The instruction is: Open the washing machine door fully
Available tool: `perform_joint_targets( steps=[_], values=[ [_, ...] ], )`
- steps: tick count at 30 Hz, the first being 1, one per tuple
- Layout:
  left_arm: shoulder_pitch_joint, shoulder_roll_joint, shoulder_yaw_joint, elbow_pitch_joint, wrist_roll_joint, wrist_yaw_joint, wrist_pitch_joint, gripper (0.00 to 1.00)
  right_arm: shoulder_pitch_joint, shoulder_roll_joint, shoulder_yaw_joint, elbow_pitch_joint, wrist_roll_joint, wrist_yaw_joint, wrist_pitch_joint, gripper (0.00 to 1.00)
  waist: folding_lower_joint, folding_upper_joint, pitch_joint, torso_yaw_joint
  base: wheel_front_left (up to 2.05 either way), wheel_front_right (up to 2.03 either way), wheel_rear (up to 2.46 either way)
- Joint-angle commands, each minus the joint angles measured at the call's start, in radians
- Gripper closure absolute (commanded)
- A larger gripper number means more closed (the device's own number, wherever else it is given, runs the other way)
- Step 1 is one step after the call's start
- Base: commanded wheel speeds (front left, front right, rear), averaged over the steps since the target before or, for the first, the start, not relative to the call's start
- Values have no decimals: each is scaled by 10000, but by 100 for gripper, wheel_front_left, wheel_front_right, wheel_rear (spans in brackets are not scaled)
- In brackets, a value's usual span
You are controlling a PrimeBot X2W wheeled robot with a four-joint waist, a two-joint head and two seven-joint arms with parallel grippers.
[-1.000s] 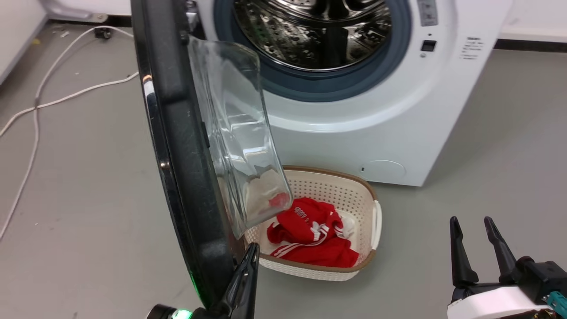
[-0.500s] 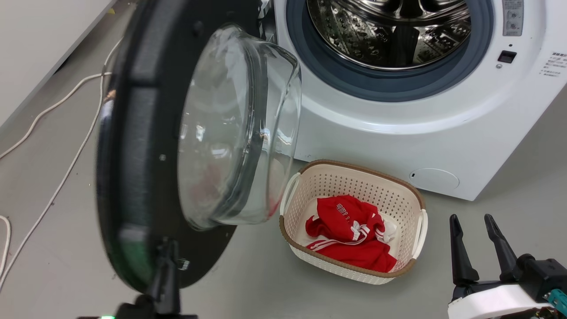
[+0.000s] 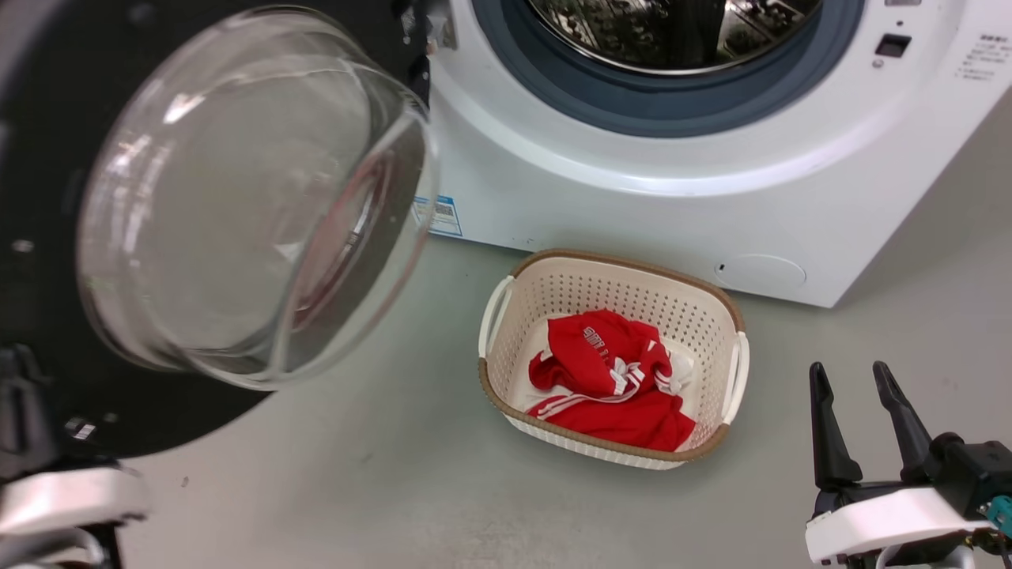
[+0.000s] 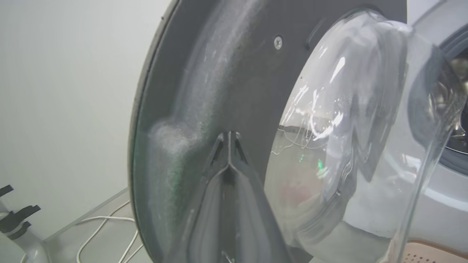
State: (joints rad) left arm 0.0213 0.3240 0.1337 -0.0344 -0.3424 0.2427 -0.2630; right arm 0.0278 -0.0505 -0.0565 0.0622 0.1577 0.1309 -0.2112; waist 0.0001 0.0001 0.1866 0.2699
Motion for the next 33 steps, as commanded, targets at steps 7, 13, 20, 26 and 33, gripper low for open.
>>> perform_joint_targets(
  steps=[7,13,20,26,33],
  values=[
    [-1295,453,1565,1440,272,-900,-22,100,-349,10,-8,-152,-154,-3,60,0,-1,-1,416,-362,0,0,0],
    [-1952,571,2301,2610,532,-1452,-11,100,-481,9,-25,-139,-172,-3,40,0,-1,-1,547,-543,0,0,0],
    [-2082,379,3024,3076,1049,-1941,-17,100,-440,10,-22,75,-91,-3,-49,0,-1,-1,325,-678,0,0,0],
    [-1141,-522,3330,1975,1765,-2028,-24,100,-222,9,-38,301,-203,-3,-177,0,-1,-1,-310,-665,0,0,0],
    [189,-1731,3144,722,2336,-2080,-22,82,17,7,-17,537,-120,-5,-251,0,-1,-1,-1037,-651,0,0,0]
  ],
)
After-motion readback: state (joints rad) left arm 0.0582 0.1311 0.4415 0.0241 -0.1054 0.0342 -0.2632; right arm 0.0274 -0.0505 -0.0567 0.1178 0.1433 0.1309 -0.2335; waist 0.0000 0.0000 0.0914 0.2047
